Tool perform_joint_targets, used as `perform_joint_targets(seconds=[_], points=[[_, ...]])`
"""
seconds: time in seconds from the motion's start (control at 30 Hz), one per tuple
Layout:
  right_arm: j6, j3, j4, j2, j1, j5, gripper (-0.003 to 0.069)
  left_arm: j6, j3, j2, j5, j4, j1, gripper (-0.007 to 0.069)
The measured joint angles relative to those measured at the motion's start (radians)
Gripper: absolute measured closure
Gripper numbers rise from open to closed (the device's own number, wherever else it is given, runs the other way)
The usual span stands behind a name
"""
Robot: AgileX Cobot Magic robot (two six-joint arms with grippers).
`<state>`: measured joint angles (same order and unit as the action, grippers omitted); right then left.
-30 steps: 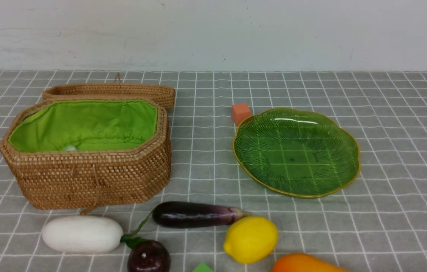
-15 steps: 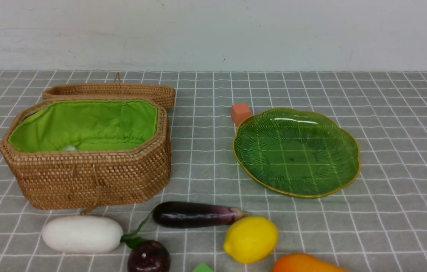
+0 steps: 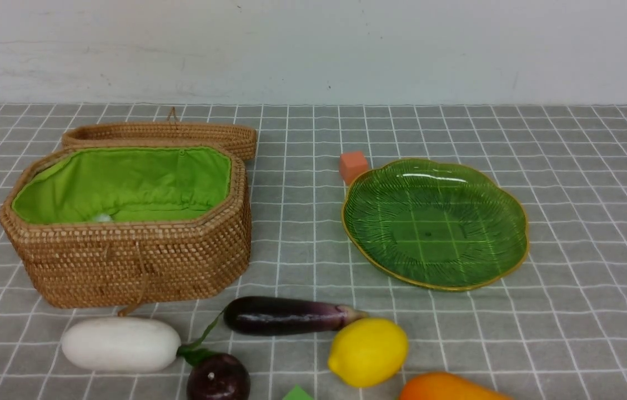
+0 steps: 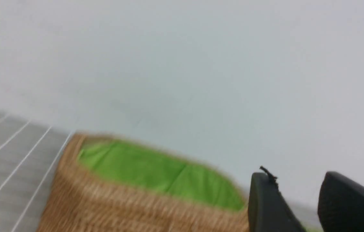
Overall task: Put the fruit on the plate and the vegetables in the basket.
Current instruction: Use the left arm to grab a carrot and put it into the left basket
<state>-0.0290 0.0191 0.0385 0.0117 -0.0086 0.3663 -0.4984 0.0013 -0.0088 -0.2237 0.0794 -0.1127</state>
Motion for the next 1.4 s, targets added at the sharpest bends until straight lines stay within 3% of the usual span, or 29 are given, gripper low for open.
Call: perform_joint_targets(seconds=[0.27, 0.37, 0.6, 0.8, 0.83, 0.97, 1.03, 1.13, 1.3, 1.4], points=[[0.0, 0.0, 0.0, 0.0, 0.0, 0.0, 0.0418, -0.023, -0.417, 0.108, 0.224, -0.003, 0.0, 0.0386], [0.0, 0.0, 0.0, 0.0, 0.0, 0.0, 0.0418, -0.022, -0.557, 0.253, 0.431, 0.003, 0.0, 0.0386], [0.0, 0.0, 0.0, 0.0, 0.0, 0.0, 0.0418, -0.023, -0.582, 0.418, 0.574, 0.049, 0.0, 0.0386], [0.0, 0.0, 0.0, 0.0, 0.0, 0.0, 0.0418, -0.022, -0.598, 0.562, 0.762, -0.096, 0.0, 0.0386], [0.0, 0.0, 0.0, 0.0, 0.0, 0.0, 0.0418, 0.002, -0.62, 0.605, 0.852, -0.144, 0.0, 0.0386], [0.0, 0.0, 0.0, 0.0, 0.0, 0.0, 0.0418, 0.307, -0.724, 0.715, 1.07, -0.252, -0.04, 0.0376], [0.0, 0.0, 0.0, 0.0, 0.0, 0.0, 0.0418, 0.398, -0.749, 0.738, 1.11, -0.289, -0.069, 0.0366], [0.0, 0.0, 0.0, 0.0, 0.0, 0.0, 0.0418, 0.685, -0.799, 0.822, 1.203, -0.41, -0.211, 0.0298], [0.0, 0.0, 0.0, 0.0, 0.0, 0.0, 0.0418, 1.007, -0.785, 0.953, 1.265, -0.341, -0.353, 0.0204], [0.0, 0.0, 0.0, 0.0, 0.0, 0.0, 0.0418, 1.107, -0.763, 1.055, 1.259, -0.292, -0.405, 0.0156]])
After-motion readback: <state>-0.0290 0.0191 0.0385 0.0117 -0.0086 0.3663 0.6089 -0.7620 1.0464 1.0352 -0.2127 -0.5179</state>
